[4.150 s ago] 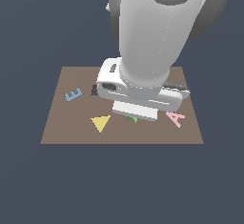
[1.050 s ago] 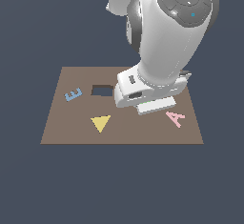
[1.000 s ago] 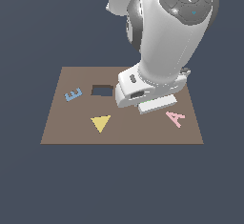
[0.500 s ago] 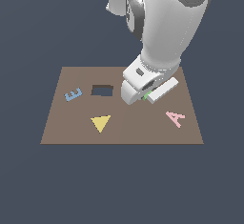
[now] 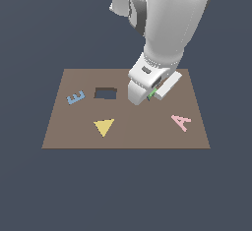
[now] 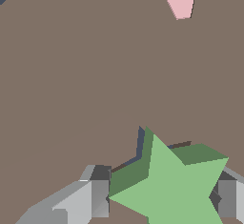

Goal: Insert a designated object into the corresponding slot on a board.

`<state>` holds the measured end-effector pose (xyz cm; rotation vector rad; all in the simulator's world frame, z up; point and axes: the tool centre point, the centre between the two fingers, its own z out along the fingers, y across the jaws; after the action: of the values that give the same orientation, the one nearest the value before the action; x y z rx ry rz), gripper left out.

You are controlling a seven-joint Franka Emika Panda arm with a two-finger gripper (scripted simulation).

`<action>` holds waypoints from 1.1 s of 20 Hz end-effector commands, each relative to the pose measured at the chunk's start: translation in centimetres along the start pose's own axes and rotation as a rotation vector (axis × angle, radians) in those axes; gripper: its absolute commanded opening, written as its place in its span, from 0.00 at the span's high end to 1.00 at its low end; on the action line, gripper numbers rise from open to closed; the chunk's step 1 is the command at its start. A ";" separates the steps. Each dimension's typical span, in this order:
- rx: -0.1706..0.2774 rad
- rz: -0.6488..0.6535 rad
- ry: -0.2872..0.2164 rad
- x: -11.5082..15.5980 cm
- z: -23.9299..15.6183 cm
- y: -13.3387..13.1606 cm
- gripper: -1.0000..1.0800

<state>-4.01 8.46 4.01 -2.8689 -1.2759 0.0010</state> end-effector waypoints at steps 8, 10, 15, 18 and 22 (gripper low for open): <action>0.000 -0.036 0.000 -0.3 0.0 -0.1 1.00; 0.000 -0.036 0.000 -0.3 0.0 -0.2 1.00; 0.000 -0.036 0.000 -0.3 0.8 -0.1 1.00; 0.000 -0.036 0.000 -0.3 1.0 -0.2 0.04; 0.000 -0.036 0.000 -0.3 1.0 -0.2 0.04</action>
<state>-4.35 8.33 3.04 -2.8457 -1.3268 0.0014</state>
